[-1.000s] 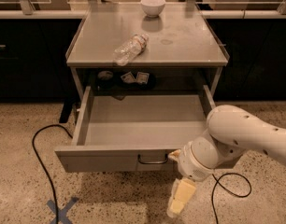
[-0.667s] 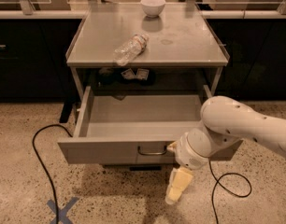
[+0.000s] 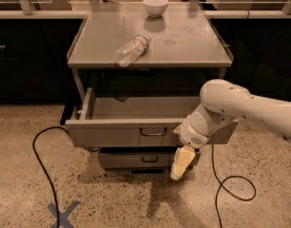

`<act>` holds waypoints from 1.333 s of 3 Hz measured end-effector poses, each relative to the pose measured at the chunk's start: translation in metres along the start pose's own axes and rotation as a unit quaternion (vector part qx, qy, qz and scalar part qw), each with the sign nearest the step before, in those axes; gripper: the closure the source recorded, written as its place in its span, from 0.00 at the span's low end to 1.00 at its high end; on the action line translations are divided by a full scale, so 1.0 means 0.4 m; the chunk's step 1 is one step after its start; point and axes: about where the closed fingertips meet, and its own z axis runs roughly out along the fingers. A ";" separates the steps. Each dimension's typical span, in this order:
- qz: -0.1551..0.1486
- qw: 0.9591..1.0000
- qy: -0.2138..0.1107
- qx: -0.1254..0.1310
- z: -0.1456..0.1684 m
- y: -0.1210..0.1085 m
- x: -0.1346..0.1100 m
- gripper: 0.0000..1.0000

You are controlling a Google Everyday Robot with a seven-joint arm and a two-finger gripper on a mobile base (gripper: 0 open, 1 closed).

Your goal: Close top drawer

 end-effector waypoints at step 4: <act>0.009 0.998 0.033 0.049 -0.055 -0.294 0.006 0.00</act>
Offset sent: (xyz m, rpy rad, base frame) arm 0.0937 -0.0036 0.0027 -0.0712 -0.0801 0.0016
